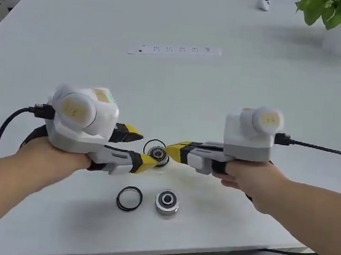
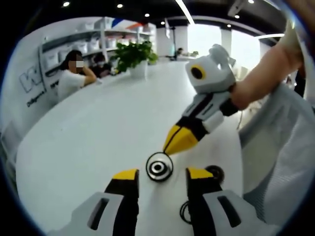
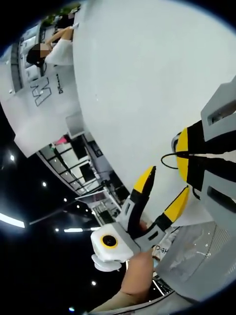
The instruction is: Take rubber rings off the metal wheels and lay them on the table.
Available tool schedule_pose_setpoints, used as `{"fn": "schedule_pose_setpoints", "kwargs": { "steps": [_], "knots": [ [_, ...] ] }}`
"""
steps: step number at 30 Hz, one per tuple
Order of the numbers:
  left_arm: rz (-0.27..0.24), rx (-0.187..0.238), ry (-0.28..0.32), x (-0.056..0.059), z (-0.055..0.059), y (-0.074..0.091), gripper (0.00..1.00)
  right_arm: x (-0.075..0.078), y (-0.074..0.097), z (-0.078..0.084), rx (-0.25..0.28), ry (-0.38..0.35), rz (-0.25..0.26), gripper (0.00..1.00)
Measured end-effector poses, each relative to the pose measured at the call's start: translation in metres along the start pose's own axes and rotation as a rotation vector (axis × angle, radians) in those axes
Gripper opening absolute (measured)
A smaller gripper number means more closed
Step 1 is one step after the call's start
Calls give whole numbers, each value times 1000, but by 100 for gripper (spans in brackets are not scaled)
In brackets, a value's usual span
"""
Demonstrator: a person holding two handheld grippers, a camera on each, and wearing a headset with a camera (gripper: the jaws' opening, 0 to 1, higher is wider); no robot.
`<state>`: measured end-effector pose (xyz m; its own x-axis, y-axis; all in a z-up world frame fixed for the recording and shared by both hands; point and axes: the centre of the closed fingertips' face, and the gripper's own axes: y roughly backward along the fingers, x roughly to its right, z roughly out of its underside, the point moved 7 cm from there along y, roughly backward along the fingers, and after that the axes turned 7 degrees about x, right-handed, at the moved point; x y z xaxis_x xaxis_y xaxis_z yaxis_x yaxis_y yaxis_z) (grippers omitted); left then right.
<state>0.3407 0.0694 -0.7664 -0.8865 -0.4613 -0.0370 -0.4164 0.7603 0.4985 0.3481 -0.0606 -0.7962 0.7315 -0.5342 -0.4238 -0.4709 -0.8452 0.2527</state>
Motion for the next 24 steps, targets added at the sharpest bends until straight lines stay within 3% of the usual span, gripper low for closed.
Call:
{"fn": "schedule_pose_setpoints", "kwargs": {
  "steps": [12, 24],
  "knots": [
    [16, 37, 5, 10, -5, 30, 47, -12, 2, -8, 4, 1, -34, 0],
    [16, 28, -12, 20, 4, 59, 54, -26, 1, -6, -30, 3, -78, 0]
  ]
}}
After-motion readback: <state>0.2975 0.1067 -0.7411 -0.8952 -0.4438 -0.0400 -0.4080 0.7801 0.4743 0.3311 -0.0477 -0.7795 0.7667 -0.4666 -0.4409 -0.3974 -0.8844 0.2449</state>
